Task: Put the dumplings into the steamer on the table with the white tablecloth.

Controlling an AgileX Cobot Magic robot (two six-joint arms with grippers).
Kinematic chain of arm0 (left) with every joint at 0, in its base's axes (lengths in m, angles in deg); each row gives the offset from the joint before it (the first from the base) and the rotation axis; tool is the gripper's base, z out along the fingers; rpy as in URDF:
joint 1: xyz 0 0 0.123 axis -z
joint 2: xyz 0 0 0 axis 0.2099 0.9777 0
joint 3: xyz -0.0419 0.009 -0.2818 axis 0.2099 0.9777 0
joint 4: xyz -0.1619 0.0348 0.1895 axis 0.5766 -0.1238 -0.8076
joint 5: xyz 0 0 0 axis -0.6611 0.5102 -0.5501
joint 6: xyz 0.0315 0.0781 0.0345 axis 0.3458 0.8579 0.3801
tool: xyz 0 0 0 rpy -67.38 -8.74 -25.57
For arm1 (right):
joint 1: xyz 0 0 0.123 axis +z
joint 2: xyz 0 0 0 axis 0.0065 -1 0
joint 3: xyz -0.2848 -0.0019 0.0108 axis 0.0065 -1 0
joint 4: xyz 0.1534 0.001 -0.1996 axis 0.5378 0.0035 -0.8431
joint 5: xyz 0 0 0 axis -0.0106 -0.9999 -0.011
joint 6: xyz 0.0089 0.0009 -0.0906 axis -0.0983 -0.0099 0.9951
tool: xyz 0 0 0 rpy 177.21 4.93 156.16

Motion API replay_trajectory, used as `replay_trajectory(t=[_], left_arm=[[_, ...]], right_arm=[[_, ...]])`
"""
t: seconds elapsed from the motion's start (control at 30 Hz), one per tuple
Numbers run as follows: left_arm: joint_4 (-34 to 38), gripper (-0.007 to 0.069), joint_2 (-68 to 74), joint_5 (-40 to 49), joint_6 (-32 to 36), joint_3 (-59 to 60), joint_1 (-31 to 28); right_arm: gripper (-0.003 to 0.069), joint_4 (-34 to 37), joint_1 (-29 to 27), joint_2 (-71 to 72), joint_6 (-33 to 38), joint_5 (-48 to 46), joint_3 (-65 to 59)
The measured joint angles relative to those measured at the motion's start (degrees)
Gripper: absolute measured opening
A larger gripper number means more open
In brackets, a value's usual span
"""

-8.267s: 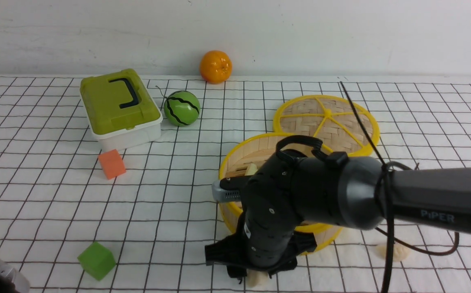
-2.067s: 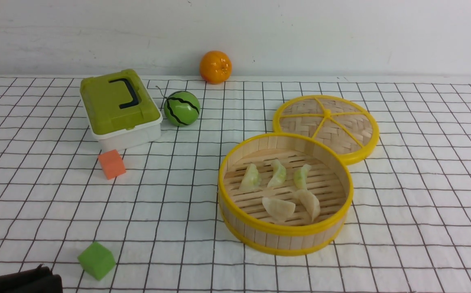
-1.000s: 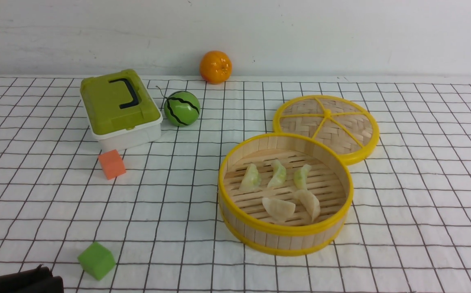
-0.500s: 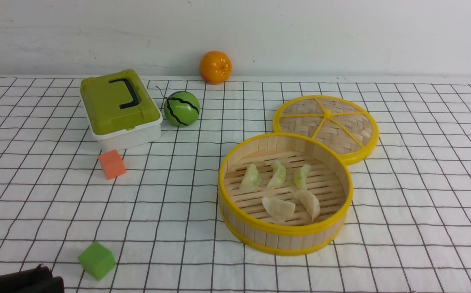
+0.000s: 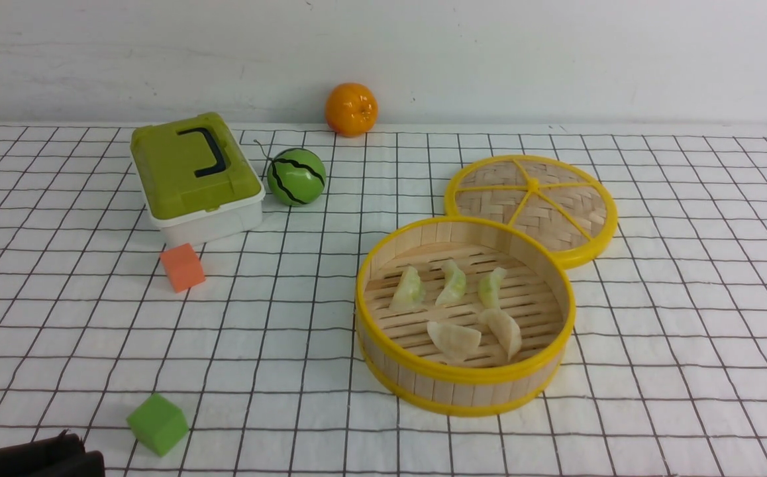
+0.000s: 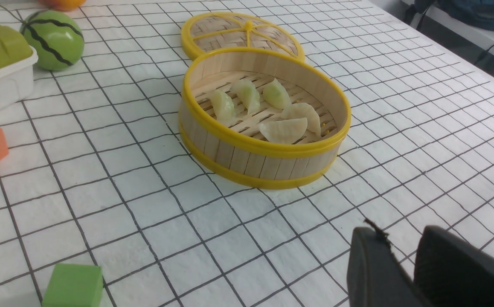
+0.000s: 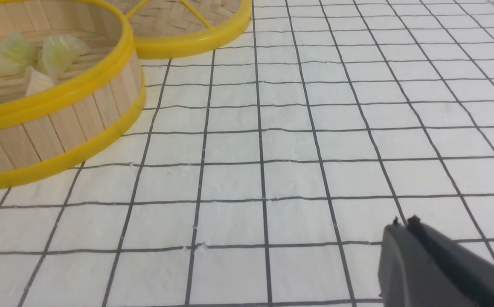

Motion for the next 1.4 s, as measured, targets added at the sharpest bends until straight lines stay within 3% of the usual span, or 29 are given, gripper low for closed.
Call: replay_trajectory(t=[1.03, 1.13, 1.17, 1.23, 1.27, 1.3, 1.33, 1.4], left_arm=[[-1.63, 0.0182, 0.00, -0.79, 0.00, 1.65, 0.00], [-2.17, 0.0183, 0.00, -4.74, 0.00, 4.16, 0.00], [-2.30, 0.0183, 0.00, -11.87, 0.00, 7.06, -0.63], [-2.14, 0.0176, 0.00, -17.40, 0.00, 9.19, -1.40], [-1.67, 0.0155, 0.00, -24.19, 0.00, 11.71, -3.12], [-1.61, 0.0152, 0.00, -24.19, 0.00, 12.05, -3.12], [-1.13, 0.0119, 0.00, -31.43, 0.00, 14.41, -4.99], [-0.78, 0.0053, -0.43, -37.62, 0.00, 17.38, -8.45]], right_arm=[[-0.0006, 0.00, 0.00, 0.00, 0.00, -0.15, 0.00], [-0.0004, 0.00, 0.00, 0.00, 0.00, -0.15, 0.00], [-0.0004, 0.00, 0.00, 0.00, 0.00, -0.15, 0.00], [-0.0003, 0.00, 0.00, 0.00, 0.00, -0.15, 0.00], [-0.0001, 0.00, 0.00, 0.00, 0.00, -0.15, 0.00], [-0.0001, 0.00, 0.00, 0.00, 0.00, -0.15, 0.00], [-0.0001, 0.00, 0.00, 0.00, 0.00, -0.15, 0.00], [0.0002, 0.00, 0.00, 0.00, 0.00, -0.15, 0.02]])
